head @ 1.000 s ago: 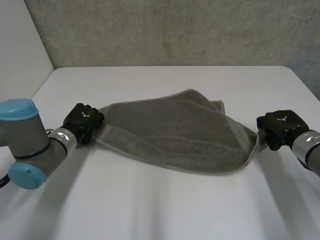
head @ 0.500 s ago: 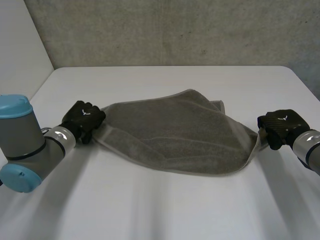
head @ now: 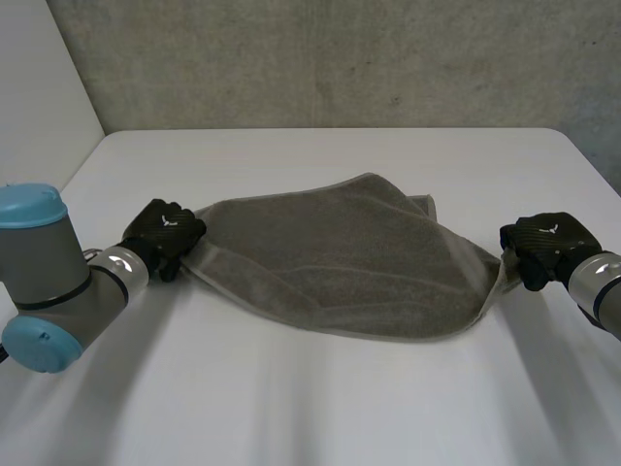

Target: Fold the towel.

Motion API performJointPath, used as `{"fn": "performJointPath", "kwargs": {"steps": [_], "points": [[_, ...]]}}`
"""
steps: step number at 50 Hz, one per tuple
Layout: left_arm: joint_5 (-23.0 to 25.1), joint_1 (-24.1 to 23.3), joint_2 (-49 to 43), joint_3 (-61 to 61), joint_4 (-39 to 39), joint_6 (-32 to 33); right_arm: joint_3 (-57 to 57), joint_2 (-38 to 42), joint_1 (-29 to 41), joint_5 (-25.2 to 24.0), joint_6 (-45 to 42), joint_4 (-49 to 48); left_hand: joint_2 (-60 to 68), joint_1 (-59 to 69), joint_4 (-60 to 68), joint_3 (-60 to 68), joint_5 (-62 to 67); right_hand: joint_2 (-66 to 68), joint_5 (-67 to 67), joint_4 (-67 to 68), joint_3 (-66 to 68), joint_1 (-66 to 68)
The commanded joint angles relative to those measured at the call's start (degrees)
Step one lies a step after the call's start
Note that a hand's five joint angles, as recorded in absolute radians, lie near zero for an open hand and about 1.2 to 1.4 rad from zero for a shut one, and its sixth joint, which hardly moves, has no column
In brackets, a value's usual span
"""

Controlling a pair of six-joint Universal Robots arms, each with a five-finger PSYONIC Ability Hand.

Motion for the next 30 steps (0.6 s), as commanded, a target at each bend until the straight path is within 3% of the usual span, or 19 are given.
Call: {"fn": "performJointPath", "kwargs": {"steps": [1, 15, 23, 30], "points": [[0.26, -0.09, 0.72, 0.17, 0.24, -0.49, -0.08, -0.11, -0.09, 0.08, 0.0, -0.07, 0.37, 1.17, 0.02, -0.07, -9.26, 4.5, 3.13, 2.73, 2.53, 3.55], [0.17, -0.27, 1.86, 0.35, -0.11, -0.84, -0.7, -1.34, -0.26, -0.01, 0.09, 0.2, 0.37, 1.17, 0.02, -0.07, -9.26, 4.5, 3.13, 2.73, 2.53, 3.55], [0.08, -0.27, 10.47, 0.08, -0.28, -5.15, -1.14, -3.54, -0.26, 0.26, 0.26, 0.99, 0.37, 1.17, 0.02, -0.07, -9.26, 4.5, 3.13, 2.73, 2.53, 3.55], [0.17, 0.08, 21.26, 2.54, -3.09, -12.17, -4.2, -18.53, 0.35, 0.17, 1.75, 2.83, 0.37, 1.17, 0.02, -0.07, -9.26, 4.5, 3.13, 2.73, 2.53, 3.55]]}}
